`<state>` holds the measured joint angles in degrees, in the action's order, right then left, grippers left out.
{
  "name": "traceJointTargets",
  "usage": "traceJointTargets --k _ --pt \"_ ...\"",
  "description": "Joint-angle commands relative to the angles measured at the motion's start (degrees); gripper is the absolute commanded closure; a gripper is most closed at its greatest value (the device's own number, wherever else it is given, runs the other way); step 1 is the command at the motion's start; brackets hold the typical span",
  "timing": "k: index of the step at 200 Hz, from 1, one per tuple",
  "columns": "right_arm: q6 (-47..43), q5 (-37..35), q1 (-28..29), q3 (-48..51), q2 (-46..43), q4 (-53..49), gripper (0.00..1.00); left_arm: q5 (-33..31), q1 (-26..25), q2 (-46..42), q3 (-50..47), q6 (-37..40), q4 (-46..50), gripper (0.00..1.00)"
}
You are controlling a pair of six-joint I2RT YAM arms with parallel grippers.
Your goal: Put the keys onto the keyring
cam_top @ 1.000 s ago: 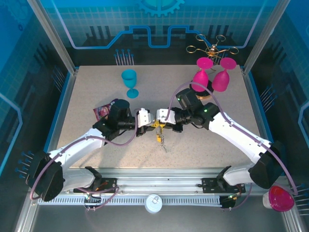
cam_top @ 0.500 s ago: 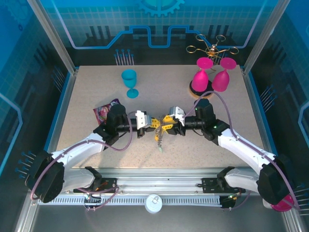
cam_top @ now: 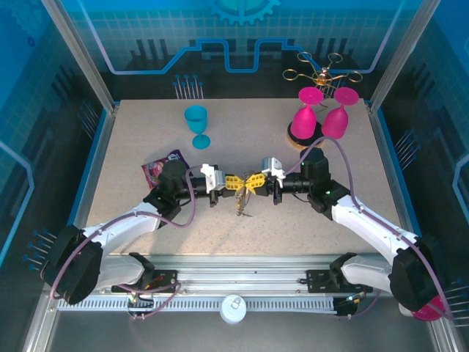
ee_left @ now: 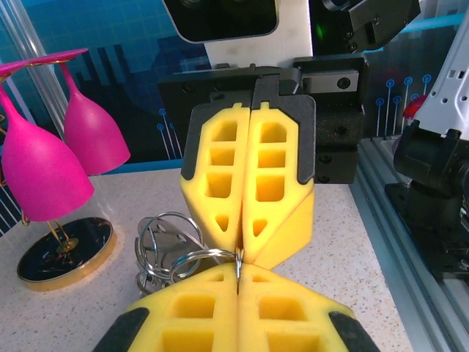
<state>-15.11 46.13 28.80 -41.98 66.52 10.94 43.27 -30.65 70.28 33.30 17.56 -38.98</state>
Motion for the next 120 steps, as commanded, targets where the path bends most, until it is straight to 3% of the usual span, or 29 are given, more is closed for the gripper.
traceJointTargets --k 1,13,26,47,79,120 --pt "-4.46 0.77 -0.73 -3.59 -0.51 -5.76 1.0 0.96 0.33 0.12 0.58 -1.41 -3.74 1.0" --pt "-8.22 -0.52 -0.37 -6.04 -0.52 -11.94 1.0 -0.18 0.33 -0.22 1.89 0.86 1.24 0.99" --pt "-13.86 -3.22 0.73 -9.98 -0.11 -20.59 1.0 -2.19 0.33 -0.63 3.92 3.88 8.15 0.83" --pt "-21.52 -8.83 3.61 -16.33 1.98 -33.72 1.0 -3.29 0.3 -0.91 7.4 10.05 19.88 0.8" --pt "-29.9 -18.59 9.07 -24.95 7.26 -47.7 1.0 -5.03 0.18 -0.76 11.15 14.75 29.83 0.81" --pt "-32.65 -23.41 12.69 -29.61 10.96 -51.1 1.0 -4.66 0.09 -0.64 13.69 17.78 35.76 0.91"
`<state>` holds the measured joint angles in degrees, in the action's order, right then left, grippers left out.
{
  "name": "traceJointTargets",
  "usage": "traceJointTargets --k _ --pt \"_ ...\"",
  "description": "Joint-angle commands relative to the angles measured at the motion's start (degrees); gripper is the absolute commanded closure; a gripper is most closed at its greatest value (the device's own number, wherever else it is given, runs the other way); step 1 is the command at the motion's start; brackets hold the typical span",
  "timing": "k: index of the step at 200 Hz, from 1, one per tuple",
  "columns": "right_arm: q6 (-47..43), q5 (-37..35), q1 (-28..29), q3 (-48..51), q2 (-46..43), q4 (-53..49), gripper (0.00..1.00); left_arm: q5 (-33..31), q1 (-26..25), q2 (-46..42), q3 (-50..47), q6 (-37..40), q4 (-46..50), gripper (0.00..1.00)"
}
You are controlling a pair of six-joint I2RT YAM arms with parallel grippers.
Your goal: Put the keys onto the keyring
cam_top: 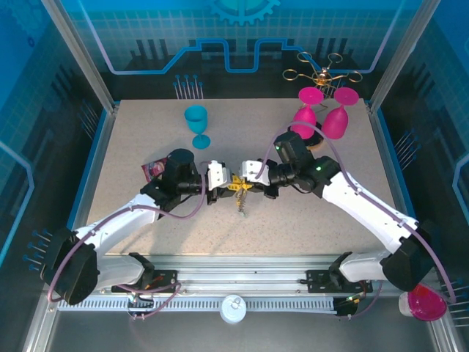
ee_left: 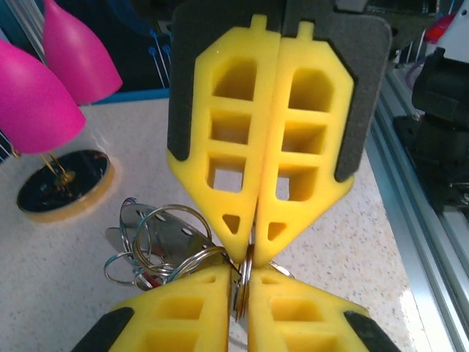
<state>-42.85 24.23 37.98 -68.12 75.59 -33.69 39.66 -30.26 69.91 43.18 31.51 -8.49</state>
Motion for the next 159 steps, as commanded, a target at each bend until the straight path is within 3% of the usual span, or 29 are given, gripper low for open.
traceJointTargets --k 1,21,38,49,57,75,107,159 --pt "-4.98 -1.62 3.6 -3.53 1.95 -6.6 1.0 -1.06 -0.31 -0.28 3.87 3.87 5.43 0.92" --pt "-5.45 -2.89 5.08 -5.43 3.42 -8.09 1.0 -1.16 -0.58 -0.12 5.03 4.86 7.73 1.0" --pt "-2.62 -1.77 4.4 -4.02 2.25 -4.97 1.0 -1.25 -0.59 -0.59 4.51 5.05 7.1 1.0" --pt "1.62 0.6 2.53 -1.19 -0.11 -0.36 0.79 -1.73 -0.62 -1.27 3.18 4.9 4.91 1.0" --pt "5.41 3.26 0.62 1.51 -2.06 4.27 0.69 -1.78 -0.6 -1.8 1.97 5.02 3.11 1.0" --pt "16.27 7.89 -3.63 7.93 -6.22 13.91 0.58 -1.8 -0.62 -2.85 -0.94 4.38 -2.17 1.0" --pt "33.5 12.45 -7.86 19.61 -11.18 29.94 0.57 -0.98 -0.67 -3.75 -4.87 4.13 -10.4 1.0" --pt "47.35 16.43 -7.82 26.93 -12.27 43.37 0.59 -2.23 -0.63 -4.34 -5.47 4.61 -11.41 1.0"
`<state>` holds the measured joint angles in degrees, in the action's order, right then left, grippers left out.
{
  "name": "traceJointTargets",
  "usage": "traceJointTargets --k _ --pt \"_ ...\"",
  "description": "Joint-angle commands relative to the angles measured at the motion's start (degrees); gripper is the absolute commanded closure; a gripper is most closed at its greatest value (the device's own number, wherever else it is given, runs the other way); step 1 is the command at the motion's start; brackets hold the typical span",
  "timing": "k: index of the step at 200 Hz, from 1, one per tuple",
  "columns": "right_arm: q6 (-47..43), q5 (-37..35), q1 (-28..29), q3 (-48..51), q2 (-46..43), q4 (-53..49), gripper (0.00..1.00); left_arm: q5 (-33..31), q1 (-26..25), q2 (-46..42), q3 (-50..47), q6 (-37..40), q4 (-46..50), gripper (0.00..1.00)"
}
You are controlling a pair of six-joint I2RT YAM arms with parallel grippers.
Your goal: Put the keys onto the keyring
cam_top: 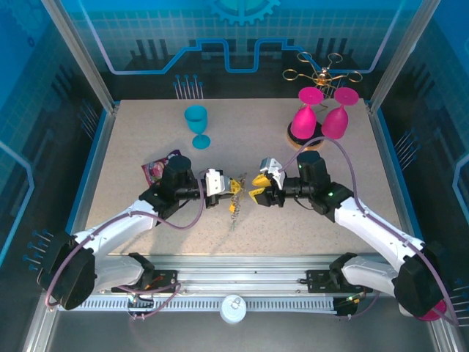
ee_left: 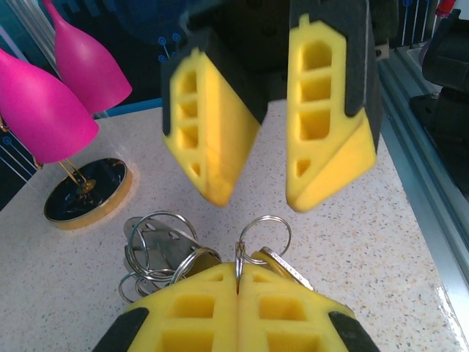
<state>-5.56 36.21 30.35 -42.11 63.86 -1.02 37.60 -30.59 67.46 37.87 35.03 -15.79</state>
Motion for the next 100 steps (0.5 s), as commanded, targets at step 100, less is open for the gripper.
traceJointTargets --k 100 --pt "20.09 -3.72 2.19 -6.6 4.77 -1.61 0.7 -8.19 -1.08 0.2 2.51 2.04 1.01 1.0"
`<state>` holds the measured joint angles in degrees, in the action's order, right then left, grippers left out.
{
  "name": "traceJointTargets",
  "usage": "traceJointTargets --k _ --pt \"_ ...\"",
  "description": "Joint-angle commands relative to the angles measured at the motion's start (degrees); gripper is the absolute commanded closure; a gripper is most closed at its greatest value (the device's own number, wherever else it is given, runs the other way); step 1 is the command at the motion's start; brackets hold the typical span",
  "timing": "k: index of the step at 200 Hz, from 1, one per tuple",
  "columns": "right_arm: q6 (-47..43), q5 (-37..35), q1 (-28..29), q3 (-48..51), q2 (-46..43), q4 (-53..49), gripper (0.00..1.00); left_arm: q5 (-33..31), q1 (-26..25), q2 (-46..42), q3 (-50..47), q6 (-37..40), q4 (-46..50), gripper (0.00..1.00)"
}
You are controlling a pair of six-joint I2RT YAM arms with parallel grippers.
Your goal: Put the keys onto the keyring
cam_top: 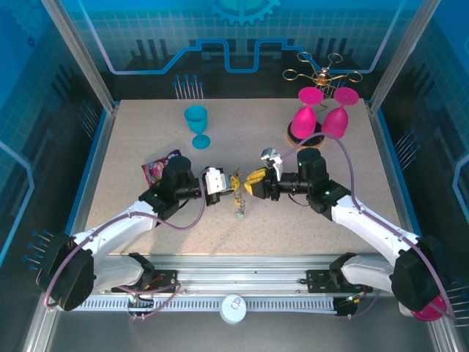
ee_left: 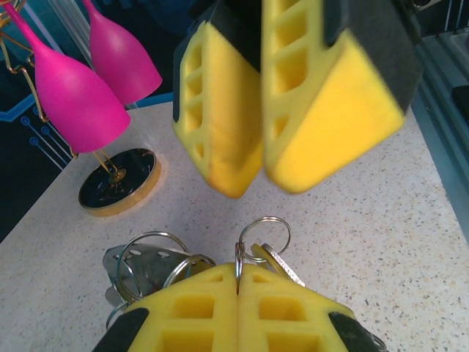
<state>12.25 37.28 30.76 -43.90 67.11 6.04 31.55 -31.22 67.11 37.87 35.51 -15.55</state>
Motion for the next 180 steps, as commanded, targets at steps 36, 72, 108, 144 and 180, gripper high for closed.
traceJointTargets --k 36,72,108,144,180 --pt "2.56 -8.8 3.38 -8.08 2.59 -12.61 0.72 -3.25 -0.52 1.18 3.07 1.61 1.47 1.0" --pt "3.04 -8.36 3.67 -9.3 3.83 -13.98 0.77 -3.62 -0.76 1.38 3.35 1.76 1.77 1.0" --pt "2.69 -8.56 4.37 -9.85 4.81 -15.01 0.81 -3.86 -0.85 1.63 3.5 1.76 1.81 1.0" --pt "3.25 -9.18 4.57 -9.63 4.83 -14.76 0.93 -3.64 -0.86 1.72 3.61 1.97 1.88 1.0" --pt "3.09 -10.96 4.57 -9.36 4.43 -15.26 1.0 -3.78 -0.93 1.47 3.34 1.96 1.54 1.0"
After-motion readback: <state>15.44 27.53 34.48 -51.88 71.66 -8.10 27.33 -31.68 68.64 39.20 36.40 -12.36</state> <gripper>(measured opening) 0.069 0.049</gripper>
